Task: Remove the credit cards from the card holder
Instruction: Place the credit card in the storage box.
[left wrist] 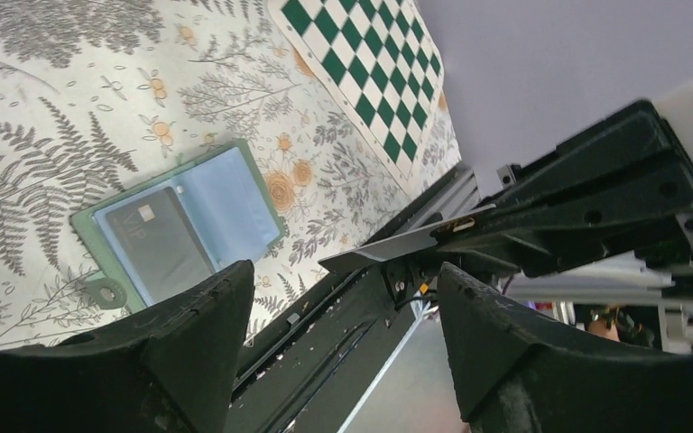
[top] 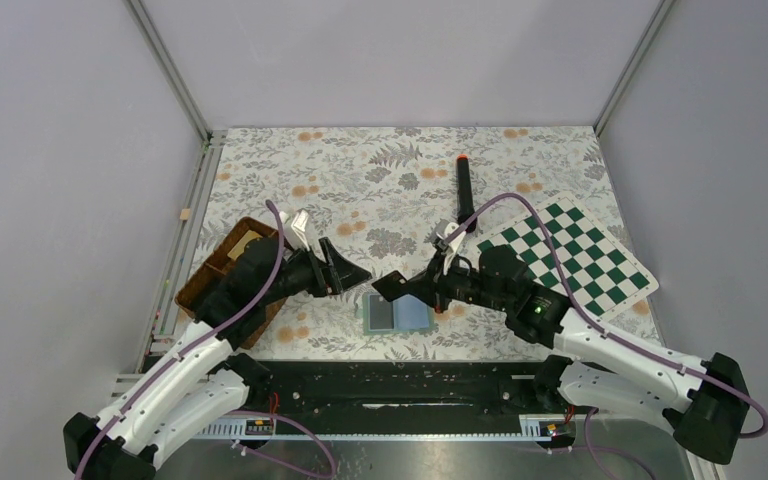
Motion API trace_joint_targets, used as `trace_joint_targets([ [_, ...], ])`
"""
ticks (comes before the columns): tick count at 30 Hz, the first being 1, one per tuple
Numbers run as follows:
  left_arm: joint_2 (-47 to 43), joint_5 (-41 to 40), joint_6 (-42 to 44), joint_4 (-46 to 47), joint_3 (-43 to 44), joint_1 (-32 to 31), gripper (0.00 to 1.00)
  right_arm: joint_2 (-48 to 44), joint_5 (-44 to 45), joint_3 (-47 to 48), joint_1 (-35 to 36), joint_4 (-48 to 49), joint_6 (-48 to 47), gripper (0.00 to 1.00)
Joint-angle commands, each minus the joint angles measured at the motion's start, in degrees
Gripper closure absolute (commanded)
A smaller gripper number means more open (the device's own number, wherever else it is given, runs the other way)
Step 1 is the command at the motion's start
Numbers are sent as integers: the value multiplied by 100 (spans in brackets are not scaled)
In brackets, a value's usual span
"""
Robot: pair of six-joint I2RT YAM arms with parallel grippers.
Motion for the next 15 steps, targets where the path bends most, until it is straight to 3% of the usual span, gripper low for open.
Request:
trace_joint_targets([
  [1,-11,782,628,589,271,2,27,-53,-452,374,-123,-272,356,100],
  [4,-93,1017,723,795,209,4,28,-124,-826,483,-223,-391,532,100],
  [9,89,2175,1103,831,502,-5,30,299,-1809,1436,-371,-2505,-409,100],
  [15,865,2872,852,1405,487,-107,34,871,-2913,1682,-411,-2306,203,100],
])
